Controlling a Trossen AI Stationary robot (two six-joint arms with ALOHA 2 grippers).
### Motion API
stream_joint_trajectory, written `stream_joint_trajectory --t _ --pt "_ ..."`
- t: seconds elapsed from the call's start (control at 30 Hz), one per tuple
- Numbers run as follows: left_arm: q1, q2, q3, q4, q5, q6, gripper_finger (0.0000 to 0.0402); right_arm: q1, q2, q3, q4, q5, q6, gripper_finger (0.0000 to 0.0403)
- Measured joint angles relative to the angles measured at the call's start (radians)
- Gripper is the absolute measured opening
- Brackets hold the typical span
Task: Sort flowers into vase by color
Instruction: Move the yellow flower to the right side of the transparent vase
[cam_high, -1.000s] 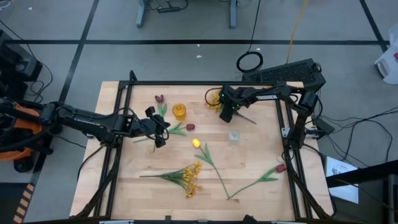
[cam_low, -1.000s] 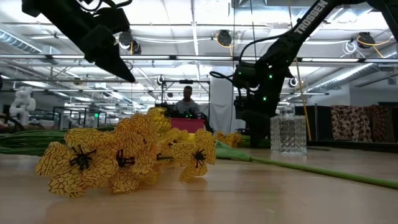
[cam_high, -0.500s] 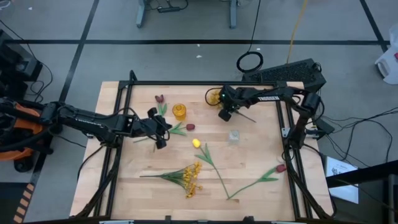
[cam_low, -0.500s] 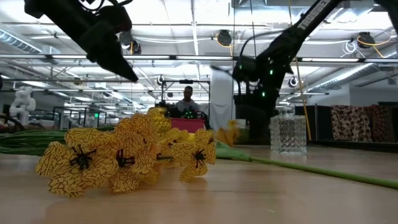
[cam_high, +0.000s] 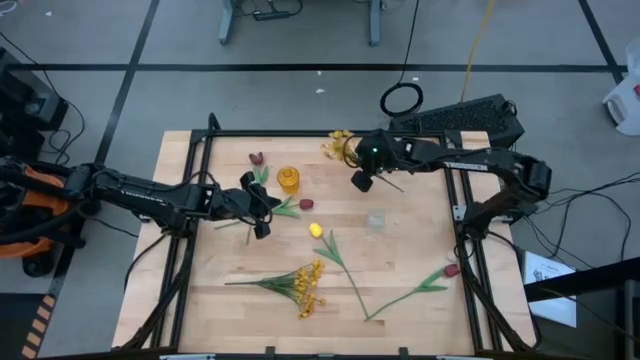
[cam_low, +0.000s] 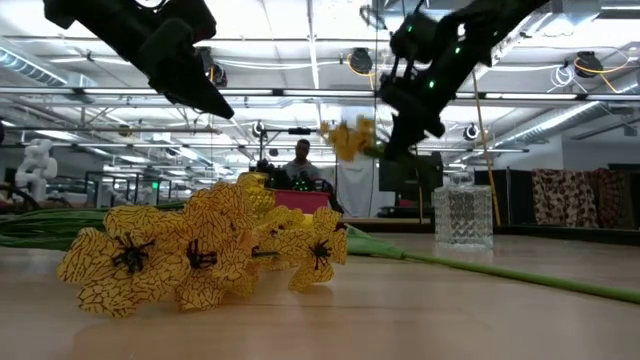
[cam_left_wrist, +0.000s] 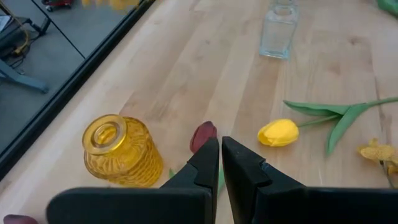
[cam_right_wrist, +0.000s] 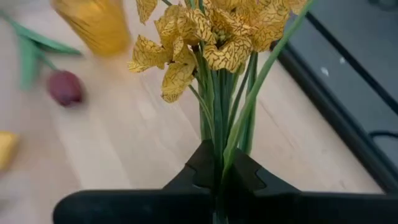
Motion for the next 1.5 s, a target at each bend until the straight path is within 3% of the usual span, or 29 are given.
stream_joint_trajectory --t 0.5,0.67,0.9,1.13,1.27,1.5 --pt "0.000 0.000 0.000 0.016 0.000 0.000 0.0029 0.110 -0.189 0.000 0.004 0.029 0.028 0.0004" --pt "0.000 0.000 0.000 0.015 0.022 -0.004 0.0029 0.109 -0.198 -0.087 0.019 0.030 0.071 0.0004" --pt "-0.002 0.005 0.000 0.015 0.055 -0.028 0.0029 0.150 -0.314 -0.186 -0.026 0.078 0.301 0.0004" --pt "-0.009 0.050 0.000 0.012 0.056 -0.053 0.0029 0.322 -0.475 -0.263 -0.194 0.362 0.592 0.0004" --pt "-0.009 0.082 0.000 0.012 0.078 -0.077 0.0029 0.432 -0.506 -0.386 -0.127 0.450 0.778 0.0004" --pt "-0.026 0.112 0.000 0.012 0.137 -0.079 0.0029 0.545 -0.464 -0.577 0.063 0.500 1.022 0.0004"
